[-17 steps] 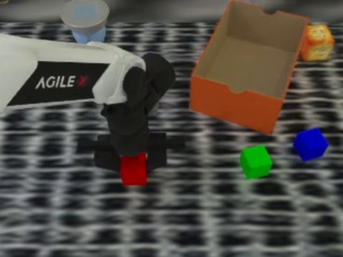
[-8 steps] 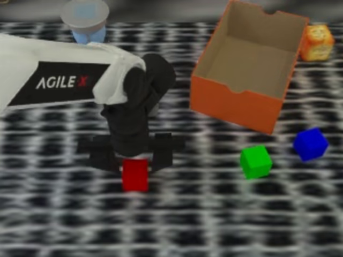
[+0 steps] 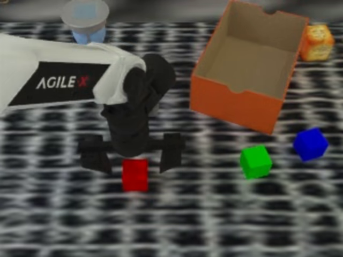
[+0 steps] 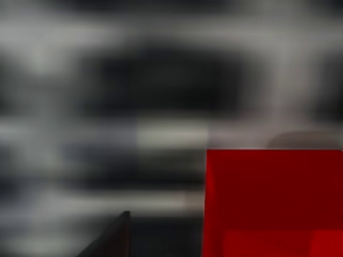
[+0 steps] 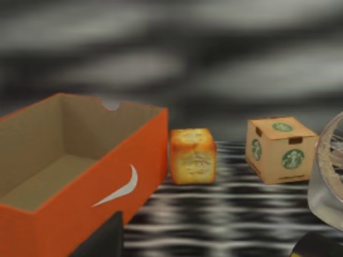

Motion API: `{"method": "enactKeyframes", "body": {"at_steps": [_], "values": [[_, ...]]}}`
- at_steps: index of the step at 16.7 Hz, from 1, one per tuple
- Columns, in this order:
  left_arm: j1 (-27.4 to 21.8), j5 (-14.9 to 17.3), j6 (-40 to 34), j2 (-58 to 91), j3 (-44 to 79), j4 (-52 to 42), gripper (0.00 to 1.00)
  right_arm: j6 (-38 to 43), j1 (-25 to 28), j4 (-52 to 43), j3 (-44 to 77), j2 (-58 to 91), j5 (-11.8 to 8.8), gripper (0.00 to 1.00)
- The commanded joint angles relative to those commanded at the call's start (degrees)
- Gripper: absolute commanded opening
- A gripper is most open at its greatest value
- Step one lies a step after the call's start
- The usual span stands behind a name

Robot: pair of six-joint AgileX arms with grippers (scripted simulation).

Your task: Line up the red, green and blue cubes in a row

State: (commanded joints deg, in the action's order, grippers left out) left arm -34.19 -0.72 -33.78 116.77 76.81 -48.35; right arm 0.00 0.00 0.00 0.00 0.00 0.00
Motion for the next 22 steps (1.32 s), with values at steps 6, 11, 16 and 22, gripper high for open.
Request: {"method": "enactKeyframes", "body": {"at_steps": [6, 11, 16, 22], "values": [[0.19, -0.02, -0.1, -1.35, 2.76, -4.12, 1.0, 0.0, 0.0, 0.0, 0.0, 0.0, 0.0, 1.0], [0.88, -0.03, -0.33, -4.95, 8.36, -13.57, 1.0, 0.0, 0.0, 0.0, 0.0, 0.0, 0.0, 1.0], [0.66, -0.04, -0.31, -5.22, 8.82, -14.22, 1.0, 0.0, 0.0, 0.0, 0.0, 0.0, 0.0, 1.0], [4.79, -0.52, 0.17, -14.1, 0.96, -8.88, 1.0, 1.38, 2.64, -5.69, 8.43, 8.78, 0.03, 1.0]]}}
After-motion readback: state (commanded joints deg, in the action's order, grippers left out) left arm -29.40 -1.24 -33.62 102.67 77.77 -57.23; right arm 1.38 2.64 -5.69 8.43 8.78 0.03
